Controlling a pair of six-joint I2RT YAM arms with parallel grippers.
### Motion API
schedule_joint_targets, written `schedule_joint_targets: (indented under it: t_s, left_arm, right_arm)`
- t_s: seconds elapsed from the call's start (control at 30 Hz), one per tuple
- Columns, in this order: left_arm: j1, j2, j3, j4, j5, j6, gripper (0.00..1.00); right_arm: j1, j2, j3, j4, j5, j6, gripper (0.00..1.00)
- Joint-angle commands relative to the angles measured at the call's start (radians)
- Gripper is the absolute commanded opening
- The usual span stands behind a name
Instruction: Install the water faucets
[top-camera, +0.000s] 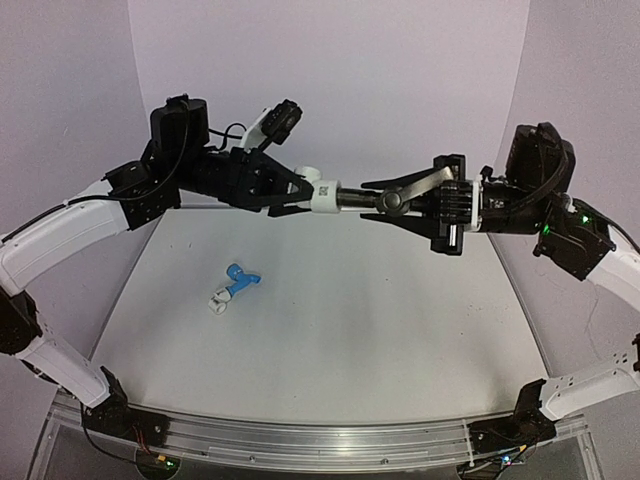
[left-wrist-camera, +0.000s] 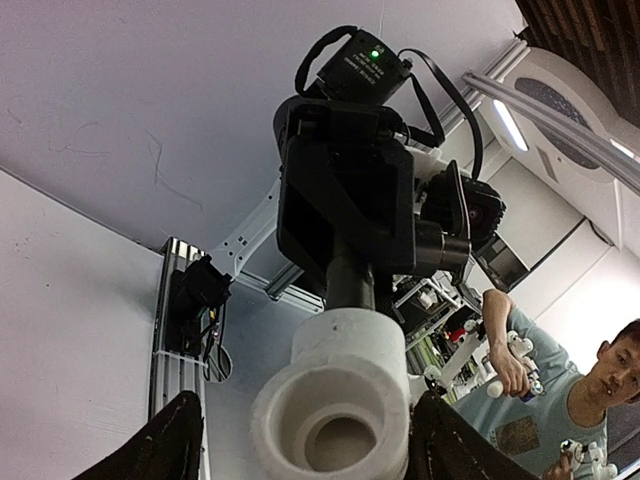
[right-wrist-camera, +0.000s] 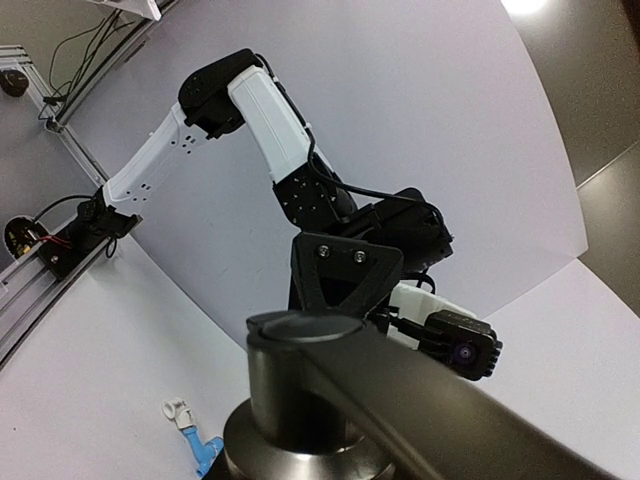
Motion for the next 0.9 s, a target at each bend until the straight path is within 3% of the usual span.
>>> schedule_joint_targets:
  t_s: [0.0,0.23,0.47,0.67,0.87]
  left_arm:
    - [-0.02,0.013,0.065,0.049,0.047,0.008,0.68]
    - [-0.046,0.028,0.078,0.041,0.101,0.018,0.52]
    - [-0.06,0.004,0.067,0.031,0.096,0.085,0.2]
    - [-0.067,-0.102,-0.012,0.048,-0.018,0.248,0.01]
    - [-0.072,-0.176,-0.03,-0.056,-0.172,0.492,0.0]
  right_arm:
    - [0.007,0.002,0.01,0.054,-0.017,0.007,0.0]
    - [0.008,0.014,0.018,0.056,-0.001,0.016,0.0]
    - [0.007,0.018,0.022,0.057,0.021,0.083,0.0]
    - [0.008,0.037,0.039,0.067,0.076,0.408,0.0]
    - [0.008,0.042,0.017,0.077,0.118,0.802,0.0]
